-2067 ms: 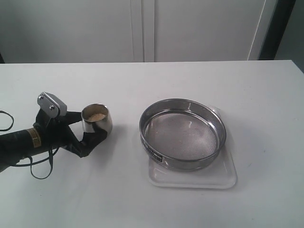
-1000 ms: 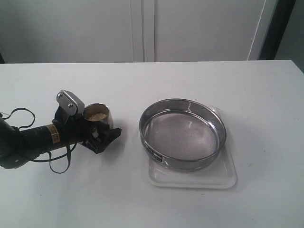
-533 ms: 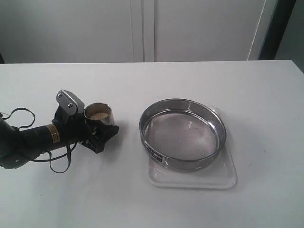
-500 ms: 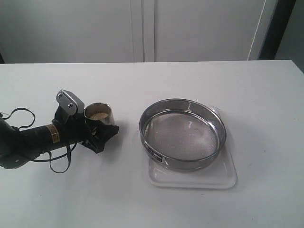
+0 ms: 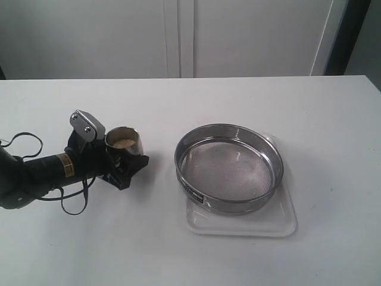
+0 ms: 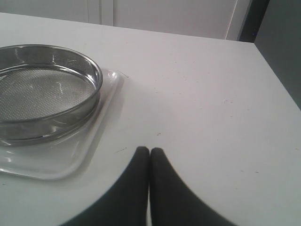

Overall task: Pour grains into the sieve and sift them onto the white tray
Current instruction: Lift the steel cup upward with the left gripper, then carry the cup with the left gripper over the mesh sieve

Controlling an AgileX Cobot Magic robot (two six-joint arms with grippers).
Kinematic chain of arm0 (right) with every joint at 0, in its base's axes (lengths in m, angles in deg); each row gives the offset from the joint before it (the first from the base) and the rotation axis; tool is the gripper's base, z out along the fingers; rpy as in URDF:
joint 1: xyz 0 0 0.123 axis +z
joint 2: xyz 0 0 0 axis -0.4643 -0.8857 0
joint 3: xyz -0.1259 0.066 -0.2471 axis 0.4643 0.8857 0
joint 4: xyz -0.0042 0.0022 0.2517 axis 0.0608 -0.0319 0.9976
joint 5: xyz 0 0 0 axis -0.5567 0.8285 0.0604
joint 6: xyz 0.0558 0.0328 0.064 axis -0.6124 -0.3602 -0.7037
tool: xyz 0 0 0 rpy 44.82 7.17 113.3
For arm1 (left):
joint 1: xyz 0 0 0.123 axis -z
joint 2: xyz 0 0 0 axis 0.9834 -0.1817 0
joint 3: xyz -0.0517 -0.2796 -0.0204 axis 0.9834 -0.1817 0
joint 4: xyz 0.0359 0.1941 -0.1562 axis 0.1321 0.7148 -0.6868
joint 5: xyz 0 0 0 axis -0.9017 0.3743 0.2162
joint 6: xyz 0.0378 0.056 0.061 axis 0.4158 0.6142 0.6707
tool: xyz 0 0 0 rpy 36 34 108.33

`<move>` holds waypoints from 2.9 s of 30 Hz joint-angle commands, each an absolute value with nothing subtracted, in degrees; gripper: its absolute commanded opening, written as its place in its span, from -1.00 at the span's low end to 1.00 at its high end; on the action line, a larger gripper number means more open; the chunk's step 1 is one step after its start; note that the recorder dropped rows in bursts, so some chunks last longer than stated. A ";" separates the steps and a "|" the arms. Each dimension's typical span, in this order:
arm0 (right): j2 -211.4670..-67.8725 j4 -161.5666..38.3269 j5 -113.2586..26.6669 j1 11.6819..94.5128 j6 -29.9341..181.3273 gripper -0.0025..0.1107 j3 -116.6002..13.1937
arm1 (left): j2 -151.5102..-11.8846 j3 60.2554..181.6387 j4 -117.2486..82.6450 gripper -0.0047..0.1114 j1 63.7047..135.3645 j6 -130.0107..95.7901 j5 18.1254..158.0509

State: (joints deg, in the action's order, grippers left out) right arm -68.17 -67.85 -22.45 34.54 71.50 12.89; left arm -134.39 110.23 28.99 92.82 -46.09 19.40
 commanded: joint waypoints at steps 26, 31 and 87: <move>-67.87 -67.66 -23.24 34.60 71.31 -0.96 13.19 | -111.33 110.09 43.71 -0.92 92.87 -70.17 31.50; -67.87 -67.66 -23.24 34.60 71.31 -0.96 13.19 | -108.12 110.09 46.15 -0.92 92.87 -71.67 36.28; -67.87 -67.66 -23.24 34.60 71.31 -0.96 13.19 | -112.95 130.51 52.01 -0.92 117.65 -68.76 83.10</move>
